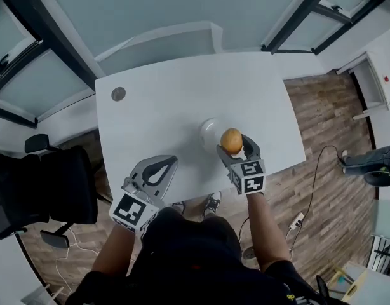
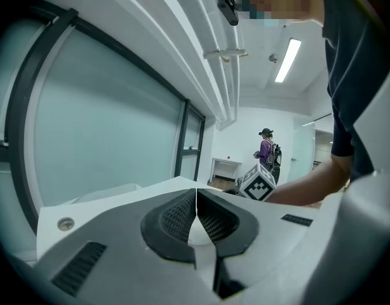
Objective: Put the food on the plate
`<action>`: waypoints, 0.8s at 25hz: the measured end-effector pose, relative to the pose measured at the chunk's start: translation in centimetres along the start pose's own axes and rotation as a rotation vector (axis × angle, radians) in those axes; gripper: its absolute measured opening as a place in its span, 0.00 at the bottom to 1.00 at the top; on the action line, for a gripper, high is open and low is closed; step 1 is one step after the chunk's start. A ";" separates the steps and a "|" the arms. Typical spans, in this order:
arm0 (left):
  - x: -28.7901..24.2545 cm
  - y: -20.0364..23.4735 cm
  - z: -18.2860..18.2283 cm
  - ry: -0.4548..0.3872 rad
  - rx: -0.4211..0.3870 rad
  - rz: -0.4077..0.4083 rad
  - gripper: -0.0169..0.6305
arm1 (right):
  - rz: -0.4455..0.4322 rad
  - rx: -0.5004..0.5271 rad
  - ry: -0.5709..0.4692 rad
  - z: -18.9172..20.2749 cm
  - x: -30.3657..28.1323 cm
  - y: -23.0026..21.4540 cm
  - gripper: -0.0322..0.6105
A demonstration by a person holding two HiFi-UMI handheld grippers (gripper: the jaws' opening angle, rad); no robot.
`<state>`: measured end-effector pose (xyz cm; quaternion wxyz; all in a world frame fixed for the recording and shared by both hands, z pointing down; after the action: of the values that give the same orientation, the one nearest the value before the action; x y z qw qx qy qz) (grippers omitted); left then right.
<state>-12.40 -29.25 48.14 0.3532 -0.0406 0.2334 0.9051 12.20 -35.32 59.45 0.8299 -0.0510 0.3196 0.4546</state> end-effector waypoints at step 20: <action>0.0 1.4 3.4 -0.029 0.178 -0.147 0.06 | -0.131 0.058 0.249 3.7 -9.8 0.2 0.62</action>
<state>-13.00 -28.60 51.74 0.4241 -0.0129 0.3043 0.8529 10.09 -40.90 68.10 0.8128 -0.1036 0.4289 0.3803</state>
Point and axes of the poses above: the fingertips, and each gripper's own axes: x backward along the fingers, y to its left, z out of its underside, the point moved 7 cm from there along x, backward along the fingers, and after that the axes turned 15 degrees about x, right-handed, at the moved point
